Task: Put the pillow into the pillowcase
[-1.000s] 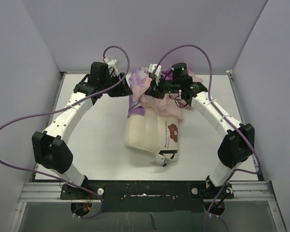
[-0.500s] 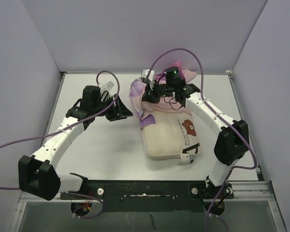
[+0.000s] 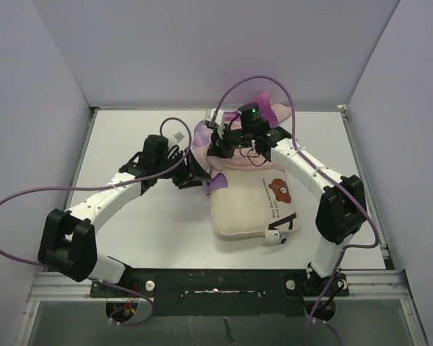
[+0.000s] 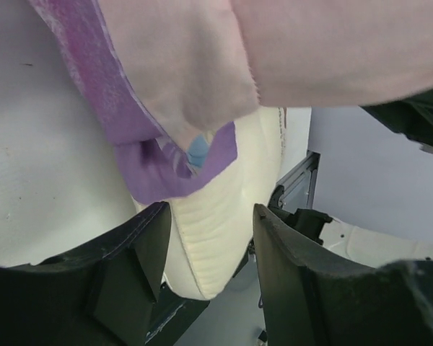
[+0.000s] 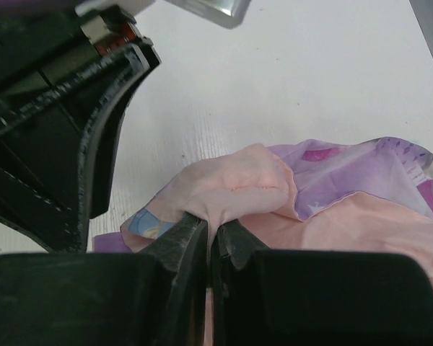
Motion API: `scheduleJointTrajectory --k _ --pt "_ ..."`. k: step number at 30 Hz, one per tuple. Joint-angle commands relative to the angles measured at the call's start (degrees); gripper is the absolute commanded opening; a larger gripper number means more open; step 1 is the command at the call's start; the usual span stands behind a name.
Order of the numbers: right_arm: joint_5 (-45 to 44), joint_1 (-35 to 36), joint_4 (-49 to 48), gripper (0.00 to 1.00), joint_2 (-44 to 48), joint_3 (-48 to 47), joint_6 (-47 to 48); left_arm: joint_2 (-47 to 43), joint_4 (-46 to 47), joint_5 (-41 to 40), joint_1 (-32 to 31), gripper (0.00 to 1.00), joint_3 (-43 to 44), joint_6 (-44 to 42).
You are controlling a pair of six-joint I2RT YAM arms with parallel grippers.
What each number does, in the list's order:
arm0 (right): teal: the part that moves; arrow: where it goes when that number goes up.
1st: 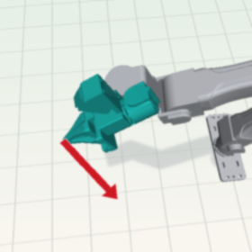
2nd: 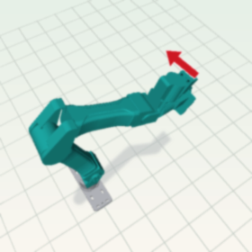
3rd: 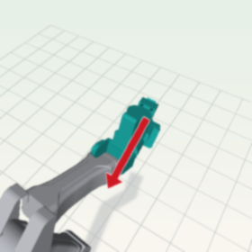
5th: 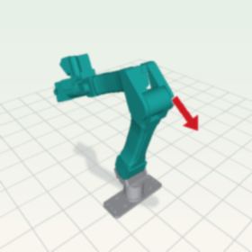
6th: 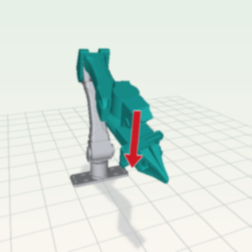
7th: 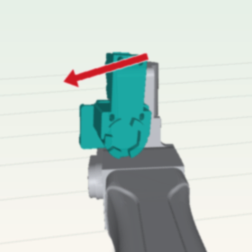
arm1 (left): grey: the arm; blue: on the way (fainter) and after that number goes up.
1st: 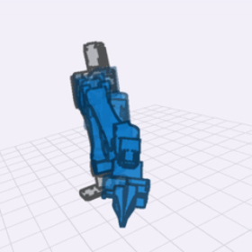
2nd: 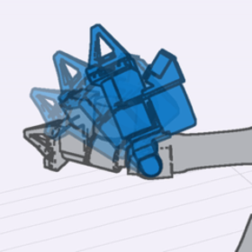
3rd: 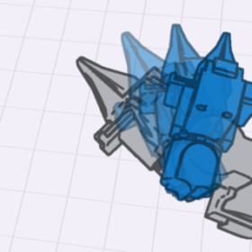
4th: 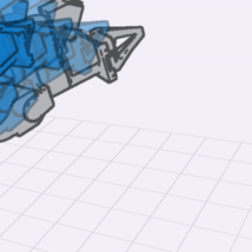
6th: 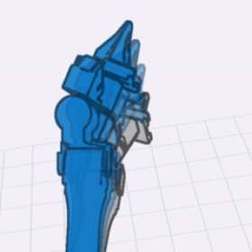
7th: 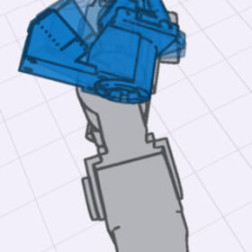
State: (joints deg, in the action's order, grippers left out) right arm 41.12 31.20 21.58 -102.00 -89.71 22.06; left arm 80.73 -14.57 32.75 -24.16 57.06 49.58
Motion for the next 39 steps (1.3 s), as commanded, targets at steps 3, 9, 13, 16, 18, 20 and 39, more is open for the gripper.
scheduleJointTrajectory --k 3,9,13,16,18,20,39 --pt "0.98 0.32 -3.55 0.00 1.09 -3.03 0.23 4.23 3.24 -5.99 -2.31 0.45 3.75 0.17" --pt "1.06 0.27 -3.57 0.00 0.86 -3.01 0.24 6.23 10.33 -10.74 -2.55 0.35 2.98 -0.53" --pt "0.81 0.27 -3.33 0.00 0.83 -2.95 0.81 7.46 11.61 -10.86 -2.56 0.32 3.11 -0.81" --pt "0.63 0.12 -3.07 0.00 1.00 -2.68 1.35 7.10 12.74 -9.32 -2.20 0.06 2.53 -1.08" --pt "0.41 0.05 -2.92 0.00 1.16 -2.51 1.83 6.08 12.05 -7.24 -0.92 0.00 2.06 -2.36" --pt "-0.08 -0.39 -2.71 0.00 1.18 -2.44 2.52 4.46 8.70 -3.87 2.16 0.00 2.27 -4.73" --pt "10.37 -4.12 17.57 0.80 3.84 -2.93 25.33 -5.45 -24.66 -15.12 18.35 0.62 14.04 -27.49"
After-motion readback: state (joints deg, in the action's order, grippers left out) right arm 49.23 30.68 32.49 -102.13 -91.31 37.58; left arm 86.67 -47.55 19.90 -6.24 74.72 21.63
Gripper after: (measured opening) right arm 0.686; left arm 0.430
